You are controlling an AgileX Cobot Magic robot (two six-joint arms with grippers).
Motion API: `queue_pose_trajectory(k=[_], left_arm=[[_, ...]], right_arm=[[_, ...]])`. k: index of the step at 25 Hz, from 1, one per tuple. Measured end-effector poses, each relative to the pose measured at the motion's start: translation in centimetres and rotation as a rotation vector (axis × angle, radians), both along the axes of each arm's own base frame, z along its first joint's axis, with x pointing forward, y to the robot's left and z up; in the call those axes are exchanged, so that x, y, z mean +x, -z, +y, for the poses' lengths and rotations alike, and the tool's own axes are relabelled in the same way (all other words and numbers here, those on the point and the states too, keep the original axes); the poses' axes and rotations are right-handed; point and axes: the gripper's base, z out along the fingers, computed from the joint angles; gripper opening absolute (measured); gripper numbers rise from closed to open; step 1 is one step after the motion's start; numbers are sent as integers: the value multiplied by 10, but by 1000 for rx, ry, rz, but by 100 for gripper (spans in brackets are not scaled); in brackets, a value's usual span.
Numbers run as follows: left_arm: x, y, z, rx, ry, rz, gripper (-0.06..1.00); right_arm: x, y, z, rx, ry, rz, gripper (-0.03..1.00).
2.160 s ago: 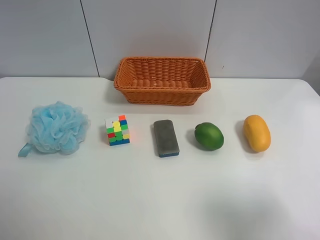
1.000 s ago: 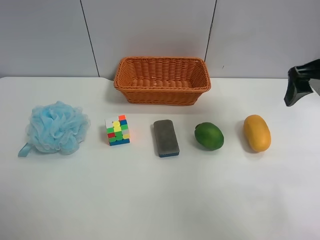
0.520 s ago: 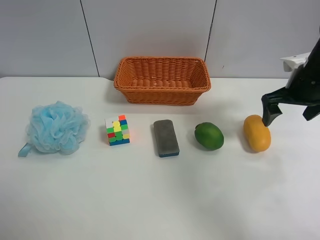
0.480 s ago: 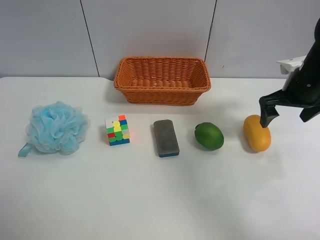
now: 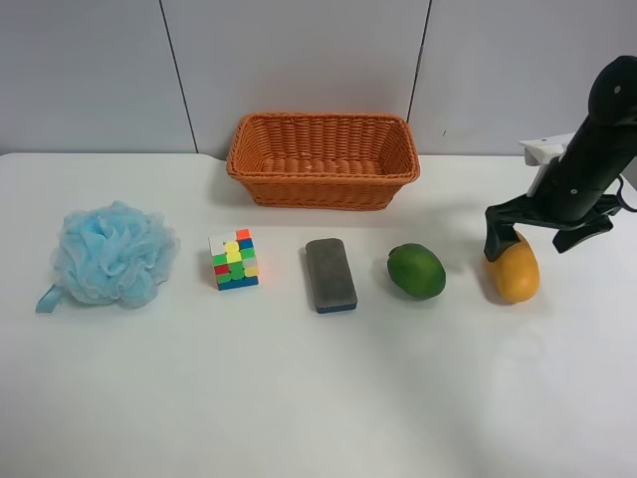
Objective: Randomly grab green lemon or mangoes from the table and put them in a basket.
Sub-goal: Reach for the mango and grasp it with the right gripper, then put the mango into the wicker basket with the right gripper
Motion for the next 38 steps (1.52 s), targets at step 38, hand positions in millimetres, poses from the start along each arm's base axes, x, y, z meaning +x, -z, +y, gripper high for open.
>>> queue_pose_trajectory(k=[38], left_arm=[[0, 0, 0, 0, 0, 0, 99]], right_arm=[[16, 3, 1, 16, -7, 66, 61]])
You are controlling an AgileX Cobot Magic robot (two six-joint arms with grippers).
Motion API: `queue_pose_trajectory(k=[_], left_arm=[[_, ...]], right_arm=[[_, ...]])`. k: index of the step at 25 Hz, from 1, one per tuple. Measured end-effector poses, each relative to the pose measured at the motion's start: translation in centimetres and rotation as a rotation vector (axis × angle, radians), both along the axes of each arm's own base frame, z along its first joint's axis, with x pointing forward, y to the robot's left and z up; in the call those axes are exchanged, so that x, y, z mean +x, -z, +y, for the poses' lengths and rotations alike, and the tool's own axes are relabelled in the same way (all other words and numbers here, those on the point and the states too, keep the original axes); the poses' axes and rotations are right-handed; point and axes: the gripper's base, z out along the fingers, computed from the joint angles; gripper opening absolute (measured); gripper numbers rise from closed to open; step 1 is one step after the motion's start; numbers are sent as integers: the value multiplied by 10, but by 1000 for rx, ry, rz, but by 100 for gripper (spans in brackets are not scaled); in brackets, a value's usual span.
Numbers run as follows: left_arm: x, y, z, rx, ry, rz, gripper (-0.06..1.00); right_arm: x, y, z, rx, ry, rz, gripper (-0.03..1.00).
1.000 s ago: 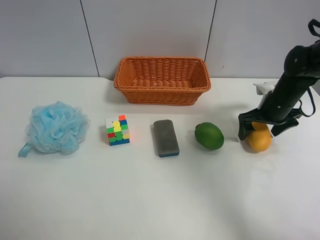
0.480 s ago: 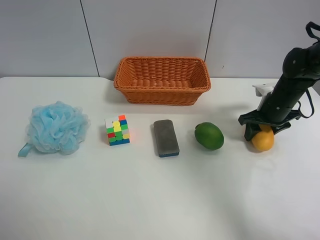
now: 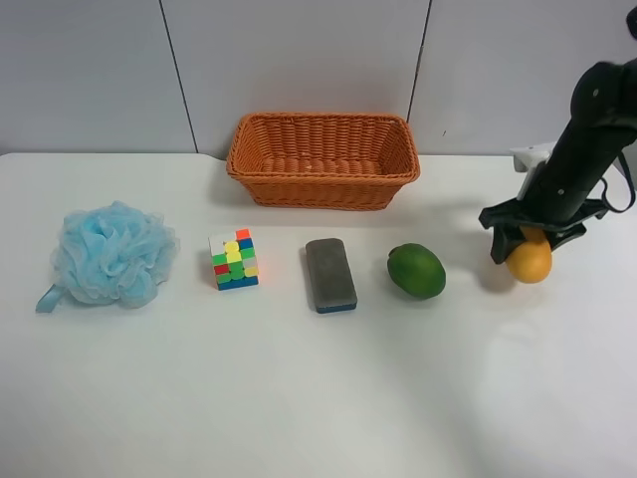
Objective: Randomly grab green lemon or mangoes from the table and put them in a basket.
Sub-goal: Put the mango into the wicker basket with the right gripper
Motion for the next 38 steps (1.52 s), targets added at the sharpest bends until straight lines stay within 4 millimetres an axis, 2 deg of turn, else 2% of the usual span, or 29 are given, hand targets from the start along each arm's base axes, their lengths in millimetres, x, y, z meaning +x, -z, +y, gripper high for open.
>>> queue_pose_trajectory(k=[7, 12, 16, 20, 24, 30, 34, 38], left_arm=[[0, 0, 0, 0, 0, 0, 99], [0, 0, 0, 0, 0, 0, 99], [0, 0, 0, 0, 0, 0, 99], [0, 0, 0, 0, 0, 0, 99], [0, 0, 0, 0, 0, 0, 99], [0, 0, 0, 0, 0, 0, 99], [0, 0, 0, 0, 0, 0, 99], [0, 0, 0, 0, 0, 0, 99]], right_arm=[[6, -81, 3, 33, 4, -88, 61], [13, -134, 13, 88, -8, -167, 61], [21, -169, 40, 81, -87, -273, 61], [32, -190, 72, 74, -143, -373, 61], [54, -179, 105, 66, -211, -399, 61], [91, -129, 150, 88, -272, -456, 61], [109, -99, 166, 99, -282, -516, 61], [123, -71, 172, 98, -280, -554, 61]])
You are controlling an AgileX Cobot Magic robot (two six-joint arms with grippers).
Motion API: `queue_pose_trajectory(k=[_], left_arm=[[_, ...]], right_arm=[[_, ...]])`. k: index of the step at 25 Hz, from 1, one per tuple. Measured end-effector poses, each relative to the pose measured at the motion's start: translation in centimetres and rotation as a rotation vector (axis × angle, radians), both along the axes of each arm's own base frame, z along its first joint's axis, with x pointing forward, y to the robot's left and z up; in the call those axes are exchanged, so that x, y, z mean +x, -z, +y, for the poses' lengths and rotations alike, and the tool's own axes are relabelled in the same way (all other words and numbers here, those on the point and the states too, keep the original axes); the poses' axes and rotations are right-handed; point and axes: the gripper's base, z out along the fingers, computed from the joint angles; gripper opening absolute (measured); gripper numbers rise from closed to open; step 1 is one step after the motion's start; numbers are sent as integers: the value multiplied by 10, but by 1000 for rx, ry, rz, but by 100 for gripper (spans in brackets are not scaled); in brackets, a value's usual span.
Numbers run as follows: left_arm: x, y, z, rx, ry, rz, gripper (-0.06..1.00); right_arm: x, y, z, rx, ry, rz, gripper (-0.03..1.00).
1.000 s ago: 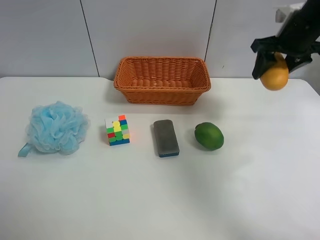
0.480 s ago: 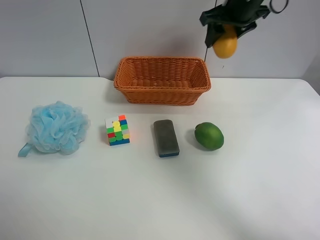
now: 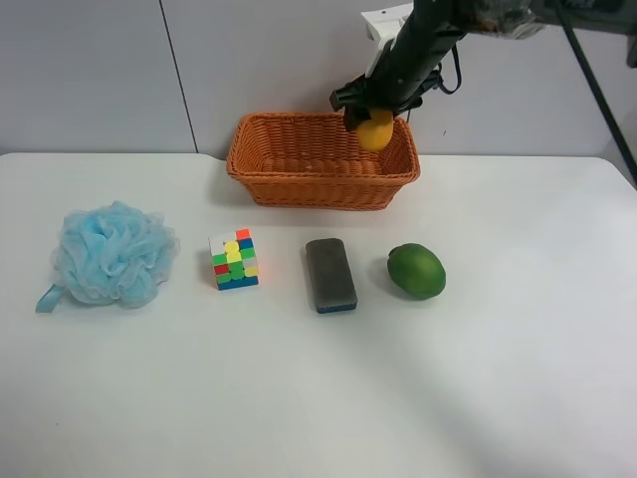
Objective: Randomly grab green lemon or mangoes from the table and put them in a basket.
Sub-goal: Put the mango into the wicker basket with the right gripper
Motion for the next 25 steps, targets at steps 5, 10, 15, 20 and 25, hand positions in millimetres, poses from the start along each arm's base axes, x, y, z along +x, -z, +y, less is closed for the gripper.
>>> queue_pose_trajectory(k=[5, 10, 15, 20, 25], left_arm=[[0, 0, 0, 0, 0, 0, 99], [0, 0, 0, 0, 0, 0, 99], [0, 0, 0, 0, 0, 0, 99], [0, 0, 0, 0, 0, 0, 99], [0, 0, 0, 0, 0, 0, 99]], right_arm=[[10, 26, 4, -1, 2, -24, 61], [13, 31, 4, -1, 3, -32, 61], [12, 31, 4, -5, 2, -27, 61], [11, 33, 4, -10, 1, -5, 88], [9, 34, 3, -15, -1, 11, 98]])
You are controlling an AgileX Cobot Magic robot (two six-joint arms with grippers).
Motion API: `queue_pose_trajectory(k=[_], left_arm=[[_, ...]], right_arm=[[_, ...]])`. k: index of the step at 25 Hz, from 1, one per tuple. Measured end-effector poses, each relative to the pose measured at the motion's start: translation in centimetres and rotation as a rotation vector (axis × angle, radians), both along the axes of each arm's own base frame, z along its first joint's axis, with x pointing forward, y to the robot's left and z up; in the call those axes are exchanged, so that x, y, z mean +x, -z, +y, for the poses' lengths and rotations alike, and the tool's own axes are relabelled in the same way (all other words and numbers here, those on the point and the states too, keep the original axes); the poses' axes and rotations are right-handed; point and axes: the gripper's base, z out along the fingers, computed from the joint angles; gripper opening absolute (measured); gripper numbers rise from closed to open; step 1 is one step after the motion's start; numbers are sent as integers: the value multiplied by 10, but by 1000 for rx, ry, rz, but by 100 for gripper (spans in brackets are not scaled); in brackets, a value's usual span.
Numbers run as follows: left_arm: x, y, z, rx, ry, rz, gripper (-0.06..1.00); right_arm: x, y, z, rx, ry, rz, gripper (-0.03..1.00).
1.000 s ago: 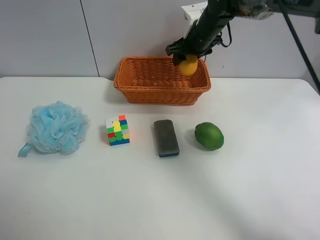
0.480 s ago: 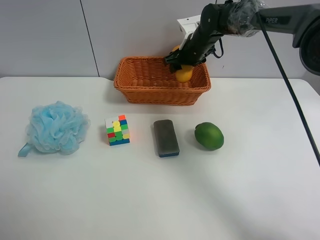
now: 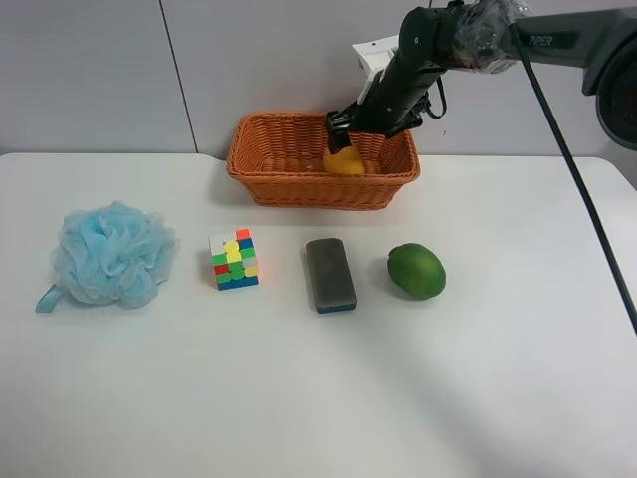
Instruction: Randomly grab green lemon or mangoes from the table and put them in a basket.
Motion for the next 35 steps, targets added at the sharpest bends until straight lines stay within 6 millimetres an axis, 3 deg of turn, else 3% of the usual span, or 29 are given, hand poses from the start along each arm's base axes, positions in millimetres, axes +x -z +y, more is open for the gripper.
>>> queue_pose_trajectory(k=[4, 7, 11, 17, 21, 24, 29, 35], left_arm=[[0, 0, 0, 0, 0, 0, 99], [0, 0, 0, 0, 0, 0, 99], [0, 0, 0, 0, 0, 0, 99], [0, 0, 0, 0, 0, 0, 99], [0, 0, 0, 0, 0, 0, 99], [0, 0, 0, 0, 0, 0, 99], [0, 0, 0, 0, 0, 0, 99], [0, 0, 0, 0, 0, 0, 99]], right_arm=[[-3, -3, -1, -6, -2, 20, 99], [-11, -18, -3, -16, -7, 56, 99], [-34, -64, -11, -42, -19, 102, 99], [-86, -143, -30, -94, -30, 162, 99], [-116, -191, -40, -72, -28, 75, 99], [-146, -215, -51, -66, -25, 28, 99], [-214, -228, -74, -72, -22, 19, 99], [-313, -198, -106, -87, -23, 64, 99]])
